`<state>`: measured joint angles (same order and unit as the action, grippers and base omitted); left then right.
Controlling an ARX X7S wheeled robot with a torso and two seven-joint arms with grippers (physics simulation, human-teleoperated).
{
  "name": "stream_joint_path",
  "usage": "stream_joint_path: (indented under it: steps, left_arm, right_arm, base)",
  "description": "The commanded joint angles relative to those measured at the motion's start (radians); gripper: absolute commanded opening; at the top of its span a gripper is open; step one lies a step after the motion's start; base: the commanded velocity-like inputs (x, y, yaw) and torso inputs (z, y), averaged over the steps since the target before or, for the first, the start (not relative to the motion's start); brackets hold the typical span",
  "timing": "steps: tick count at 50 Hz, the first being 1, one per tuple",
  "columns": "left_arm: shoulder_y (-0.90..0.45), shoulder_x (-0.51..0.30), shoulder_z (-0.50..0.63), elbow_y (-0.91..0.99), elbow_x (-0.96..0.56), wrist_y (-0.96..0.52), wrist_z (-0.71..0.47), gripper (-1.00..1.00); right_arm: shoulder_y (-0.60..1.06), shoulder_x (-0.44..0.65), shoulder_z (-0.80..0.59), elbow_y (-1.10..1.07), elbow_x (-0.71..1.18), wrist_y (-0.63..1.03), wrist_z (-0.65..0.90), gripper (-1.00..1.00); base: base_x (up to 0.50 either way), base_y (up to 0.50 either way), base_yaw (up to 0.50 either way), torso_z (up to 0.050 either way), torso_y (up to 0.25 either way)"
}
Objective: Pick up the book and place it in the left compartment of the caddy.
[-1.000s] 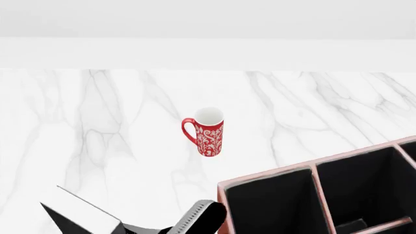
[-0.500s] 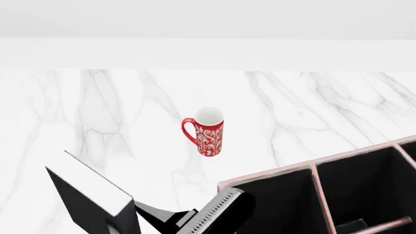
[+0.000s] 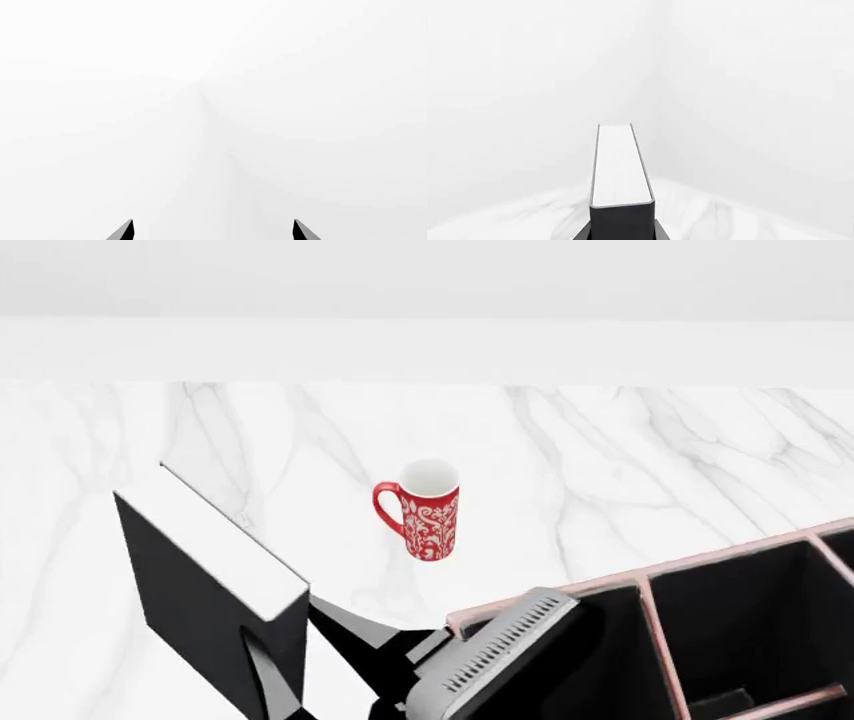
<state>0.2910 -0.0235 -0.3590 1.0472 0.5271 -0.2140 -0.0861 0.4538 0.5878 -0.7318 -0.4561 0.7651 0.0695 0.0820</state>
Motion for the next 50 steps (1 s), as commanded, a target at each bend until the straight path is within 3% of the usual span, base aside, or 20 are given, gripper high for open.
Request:
stream_joint_path:
  steps: [1, 50]
  left_arm:
    - [0.005, 0.023, -0.041, 0.0, -0.049, 0.062, 0.039, 1.0]
    - [-0.008, 0.023, -0.03, 0.0, -0.037, 0.052, 0.044, 1.0]
  right_arm:
    - [0.015, 0.013, 0.066, 0.005, -0.01, -0.055, 0.009, -1.0]
    - [-0.065, 0.172, 0.217, -0.317, 0.074, -0.12, 0.19, -1.0]
  base:
    - [0.0, 0.0, 0.0, 0.0, 0.0]
    - [0.0, 0.0, 0.0, 0.0, 0.001]
